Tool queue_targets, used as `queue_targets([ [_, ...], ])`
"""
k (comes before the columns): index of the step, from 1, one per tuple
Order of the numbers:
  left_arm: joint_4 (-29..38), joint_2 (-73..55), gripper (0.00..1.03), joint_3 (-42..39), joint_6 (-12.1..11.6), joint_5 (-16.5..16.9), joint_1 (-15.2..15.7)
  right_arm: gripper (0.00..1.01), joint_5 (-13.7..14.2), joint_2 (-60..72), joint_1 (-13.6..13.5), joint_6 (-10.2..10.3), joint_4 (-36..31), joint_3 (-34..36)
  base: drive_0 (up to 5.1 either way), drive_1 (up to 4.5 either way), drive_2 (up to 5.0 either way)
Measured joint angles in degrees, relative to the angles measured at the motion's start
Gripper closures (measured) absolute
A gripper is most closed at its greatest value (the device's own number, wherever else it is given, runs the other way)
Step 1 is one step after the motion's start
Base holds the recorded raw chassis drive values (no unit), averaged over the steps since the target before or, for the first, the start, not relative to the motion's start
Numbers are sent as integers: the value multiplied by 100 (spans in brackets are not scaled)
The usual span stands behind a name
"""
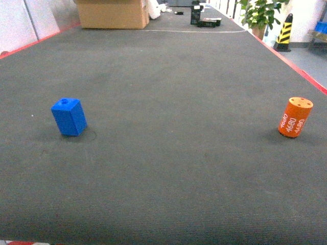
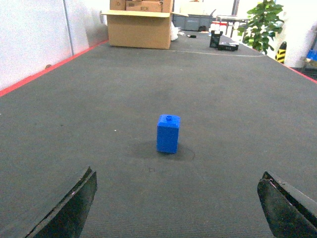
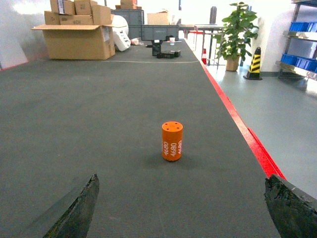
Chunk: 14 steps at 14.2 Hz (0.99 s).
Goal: Sort blue parts and orange caps into right shelf containers
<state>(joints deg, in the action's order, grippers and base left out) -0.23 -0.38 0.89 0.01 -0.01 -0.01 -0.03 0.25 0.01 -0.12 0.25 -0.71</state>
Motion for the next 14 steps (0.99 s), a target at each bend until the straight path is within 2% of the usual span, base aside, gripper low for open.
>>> queue_targets([
  [14, 0, 0, 5, 0, 0, -2, 0, 3, 0, 0, 0, 0, 0, 0, 0, 0, 0],
])
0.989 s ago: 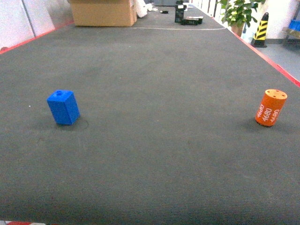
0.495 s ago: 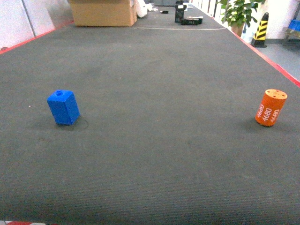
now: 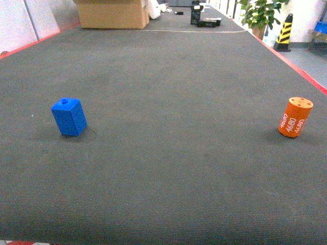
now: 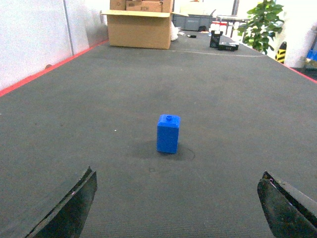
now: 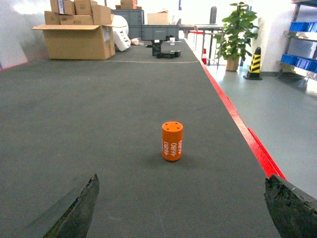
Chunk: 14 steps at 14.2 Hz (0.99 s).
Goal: Sort blue parts and orange caps into right shelf containers
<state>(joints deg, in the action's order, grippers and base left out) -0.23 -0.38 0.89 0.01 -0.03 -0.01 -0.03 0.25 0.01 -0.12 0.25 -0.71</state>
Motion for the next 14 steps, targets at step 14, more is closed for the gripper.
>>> queue_targets([
  [14, 0, 0, 5, 0, 0, 0, 0, 3, 0, 0, 0, 0, 0, 0, 0, 0, 0],
])
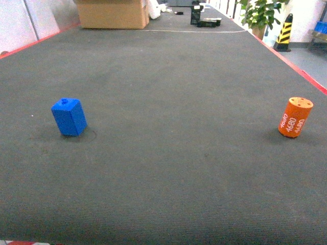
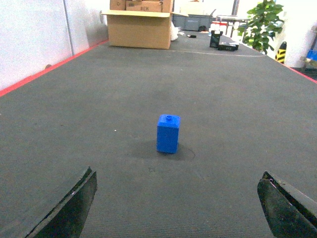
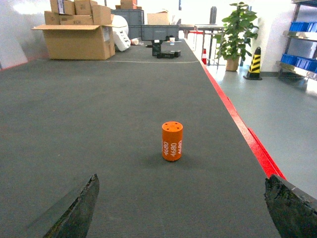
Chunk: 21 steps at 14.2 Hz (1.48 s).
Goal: Sort blue parts and orange caps into right shelf containers
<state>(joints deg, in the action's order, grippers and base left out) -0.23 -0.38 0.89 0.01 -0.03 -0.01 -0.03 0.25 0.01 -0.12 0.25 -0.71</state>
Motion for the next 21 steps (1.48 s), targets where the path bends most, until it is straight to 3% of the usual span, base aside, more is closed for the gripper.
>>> queue_targets([
  [21, 0, 0, 5, 0, 0, 0, 0, 3, 0, 0, 0, 0, -2, 0, 0, 0, 0],
])
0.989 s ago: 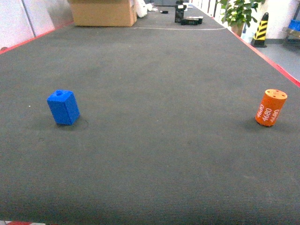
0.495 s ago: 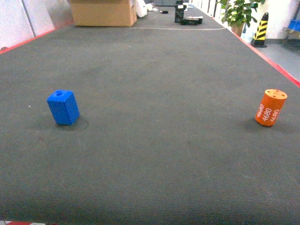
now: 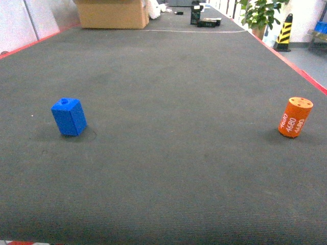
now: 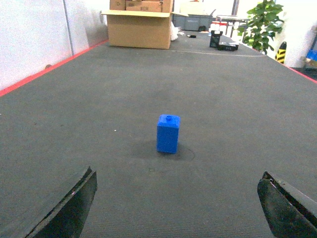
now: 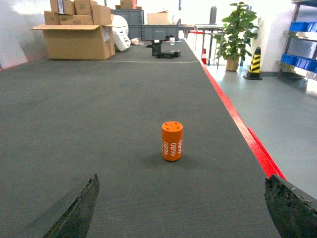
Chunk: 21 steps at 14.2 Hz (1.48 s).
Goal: Sort blue parts and orange caps into right shelf containers
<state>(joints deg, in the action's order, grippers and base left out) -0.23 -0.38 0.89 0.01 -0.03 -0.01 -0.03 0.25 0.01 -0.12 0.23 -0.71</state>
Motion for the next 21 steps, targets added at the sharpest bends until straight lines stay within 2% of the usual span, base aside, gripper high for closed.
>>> queue_targets([
  [13, 0, 0, 5, 0, -2, 0, 0, 3, 0, 0, 0, 0, 2, 0, 0, 0, 0],
  [14, 0, 0, 5, 0, -2, 0, 0, 3, 212, 190, -44, -153, 271, -79, 0, 0, 0],
  [15, 4, 0, 5, 0, 0, 4, 0, 3, 297, 1550, 122, -258, -551, -221, 0, 0, 0],
  [16, -4, 0, 5, 0, -2, 0, 0, 3, 299, 2671, 304, -273, -1464, -389, 0, 0, 0],
  [17, -2, 0, 5, 0, 0, -2, 0, 3, 304, 3735, 420, -284, -2304, -660, 0, 0, 0],
  [18, -2, 0, 5, 0, 0, 0, 0, 3, 291, 5108, 424, -264, -3206, -1165, 0, 0, 0],
  [19, -2, 0, 5, 0, -2, 2, 0, 3, 251, 6470, 407, -245, -3801, -1792, 0, 0, 0],
  [21, 0, 0, 5, 0, 0, 0, 0, 3, 387, 8299, 234, -254, -3967, -2994, 0, 0, 0],
])
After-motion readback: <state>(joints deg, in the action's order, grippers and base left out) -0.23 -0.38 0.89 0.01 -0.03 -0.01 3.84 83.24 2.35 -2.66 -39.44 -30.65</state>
